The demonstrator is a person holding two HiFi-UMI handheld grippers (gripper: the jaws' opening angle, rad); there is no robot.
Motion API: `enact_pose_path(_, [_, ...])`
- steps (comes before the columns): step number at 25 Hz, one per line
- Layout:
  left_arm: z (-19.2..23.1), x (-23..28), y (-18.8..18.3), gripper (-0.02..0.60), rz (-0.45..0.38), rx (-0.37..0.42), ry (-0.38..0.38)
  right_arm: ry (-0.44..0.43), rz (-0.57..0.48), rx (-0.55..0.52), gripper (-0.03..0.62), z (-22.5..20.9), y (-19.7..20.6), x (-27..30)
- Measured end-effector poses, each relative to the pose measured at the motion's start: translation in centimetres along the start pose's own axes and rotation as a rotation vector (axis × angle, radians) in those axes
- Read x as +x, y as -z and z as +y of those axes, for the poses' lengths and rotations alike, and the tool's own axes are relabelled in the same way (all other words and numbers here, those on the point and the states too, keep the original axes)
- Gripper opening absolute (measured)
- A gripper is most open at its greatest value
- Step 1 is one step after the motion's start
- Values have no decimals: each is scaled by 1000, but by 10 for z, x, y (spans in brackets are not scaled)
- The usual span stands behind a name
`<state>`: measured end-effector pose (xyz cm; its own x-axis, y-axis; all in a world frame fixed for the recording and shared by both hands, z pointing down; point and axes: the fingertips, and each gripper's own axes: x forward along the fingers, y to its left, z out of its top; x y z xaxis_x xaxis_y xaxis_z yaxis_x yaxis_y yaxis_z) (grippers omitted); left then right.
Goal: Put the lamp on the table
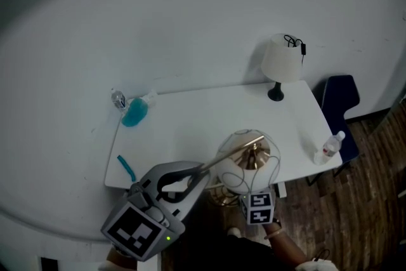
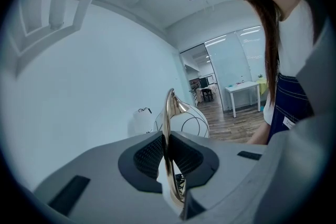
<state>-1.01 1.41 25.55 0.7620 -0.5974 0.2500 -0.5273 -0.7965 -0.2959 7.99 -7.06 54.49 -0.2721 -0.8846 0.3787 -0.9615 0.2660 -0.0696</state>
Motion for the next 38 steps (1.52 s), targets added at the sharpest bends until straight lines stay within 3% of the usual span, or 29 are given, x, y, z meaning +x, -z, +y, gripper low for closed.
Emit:
enact_pose_path(21, [37,30,10,37,15,-11,-43,-45,12,-14,46,-9,-14,51])
enact_pose_path(38, [109,61,24,37,9,-30,-23,-28,22,-7,46,-12,-46,119])
